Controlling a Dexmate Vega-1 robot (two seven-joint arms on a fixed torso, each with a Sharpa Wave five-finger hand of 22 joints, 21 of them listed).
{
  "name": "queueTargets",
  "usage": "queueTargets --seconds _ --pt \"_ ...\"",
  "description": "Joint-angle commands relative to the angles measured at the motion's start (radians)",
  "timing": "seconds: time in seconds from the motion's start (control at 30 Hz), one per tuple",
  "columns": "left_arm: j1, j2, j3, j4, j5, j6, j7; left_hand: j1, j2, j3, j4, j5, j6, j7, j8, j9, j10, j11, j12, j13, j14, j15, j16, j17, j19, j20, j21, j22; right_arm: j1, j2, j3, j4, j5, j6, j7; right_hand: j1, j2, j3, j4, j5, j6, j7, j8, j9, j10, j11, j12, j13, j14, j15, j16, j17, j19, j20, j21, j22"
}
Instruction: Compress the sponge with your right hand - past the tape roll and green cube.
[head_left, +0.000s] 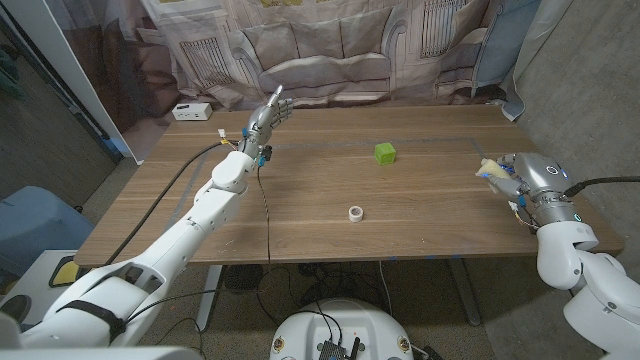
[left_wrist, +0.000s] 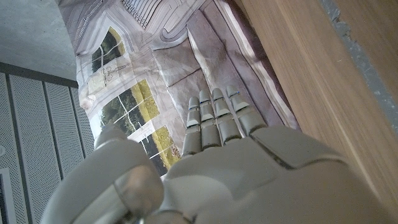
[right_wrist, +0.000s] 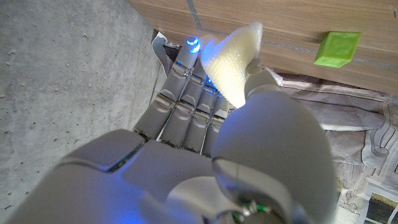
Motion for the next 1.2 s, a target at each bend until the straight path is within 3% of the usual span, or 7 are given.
queueTargets --seconds 0.03,0.5,1.2 --pt "0.016 0.017 -0.001 -0.048 0.013 0.027 0.02 0.006 0.005 0.001 -0.005 -0.003 0.003 -0.001 0.0 0.005 0.009 0.001 0.002 0.004 0.009 0.001 -0.001 0.003 0.006 -0.002 0.0 0.002 0.003 -0.021 -0.004 0.016 0.003 -0.003 0.039 -0.007 0.004 0.001 -0.007 -0.001 0.004 -0.008 0.005 0.001 0.001 -0.007 0.003 0.002 -0.008 -0.021 0.008 0.007 -0.003 -0.005 -0.004 0.002" --pt "0.03 0.019 -0.001 -0.076 0.018 0.034 0.035 0.006 0.005 0.002 -0.006 -0.003 0.004 -0.001 0.0 0.005 0.006 0.002 0.0 0.004 0.009 0.001 -0.001 0.003 0.007 -0.002 0.0 0.002 0.017 -0.065 -0.023 0.04 0.028 -0.02 0.093 -0.009 0.008 0.001 -0.013 -0.001 0.001 -0.012 0.007 0.0 -0.01 -0.011 0.003 0.002 -0.028 -0.019 0.005 0.011 -0.022 -0.008 -0.014 0.001" --pt "0.017 -0.006 0.007 -0.051 0.026 0.004 0.032 0.006 0.005 0.002 -0.007 -0.003 0.003 -0.001 0.0 0.005 0.007 0.0 0.001 0.004 0.008 0.001 -0.002 0.003 0.007 -0.002 0.0 0.002 0.048 -0.141 -0.071 0.063 0.087 -0.075 0.147 -0.022 0.013 -0.002 -0.013 -0.002 -0.01 -0.008 0.005 0.0 -0.016 0.0 0.005 0.003 -0.037 -0.013 0.008 0.018 -0.029 -0.004 -0.02 0.001"
